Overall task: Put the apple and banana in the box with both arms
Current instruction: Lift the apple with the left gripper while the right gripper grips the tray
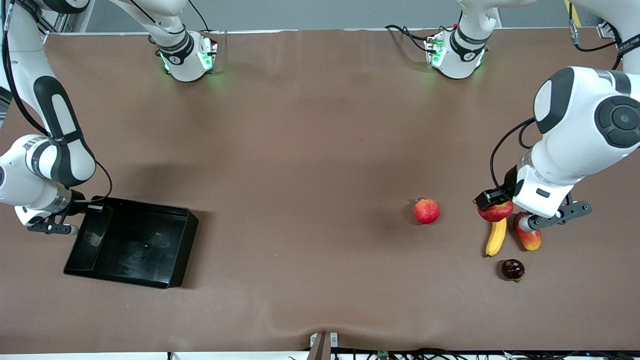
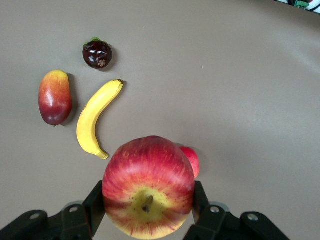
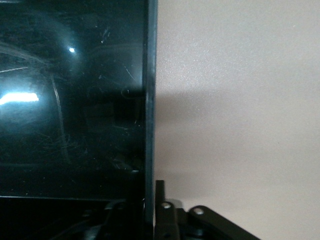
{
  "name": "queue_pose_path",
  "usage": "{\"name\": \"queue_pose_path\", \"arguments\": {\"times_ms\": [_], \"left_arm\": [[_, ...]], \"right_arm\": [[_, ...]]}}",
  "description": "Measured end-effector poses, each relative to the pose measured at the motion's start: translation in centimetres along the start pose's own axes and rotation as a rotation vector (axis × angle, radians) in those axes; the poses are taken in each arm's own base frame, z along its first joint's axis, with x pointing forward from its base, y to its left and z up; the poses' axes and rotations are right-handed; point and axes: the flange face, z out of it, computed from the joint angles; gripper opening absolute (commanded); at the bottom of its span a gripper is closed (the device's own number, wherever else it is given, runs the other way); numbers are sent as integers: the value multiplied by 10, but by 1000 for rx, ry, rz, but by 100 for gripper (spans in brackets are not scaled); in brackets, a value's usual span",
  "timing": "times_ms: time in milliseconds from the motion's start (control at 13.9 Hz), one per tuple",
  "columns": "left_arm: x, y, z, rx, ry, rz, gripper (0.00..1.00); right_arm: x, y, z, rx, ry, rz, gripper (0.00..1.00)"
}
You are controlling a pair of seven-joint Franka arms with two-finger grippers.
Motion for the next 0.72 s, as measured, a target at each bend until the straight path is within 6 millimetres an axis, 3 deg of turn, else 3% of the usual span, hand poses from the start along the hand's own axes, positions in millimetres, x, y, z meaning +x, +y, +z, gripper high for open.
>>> {"name": "queue_pose_path", "arguments": {"times_ms": [358, 717], "left_arm": [[0, 0, -1, 4, -6, 0, 0], [-1, 3, 0, 3, -9, 1, 0]], "right_arm": [[8, -5, -22, 7, 10, -6, 0], [7, -50, -85, 84, -15, -34, 0]]}}
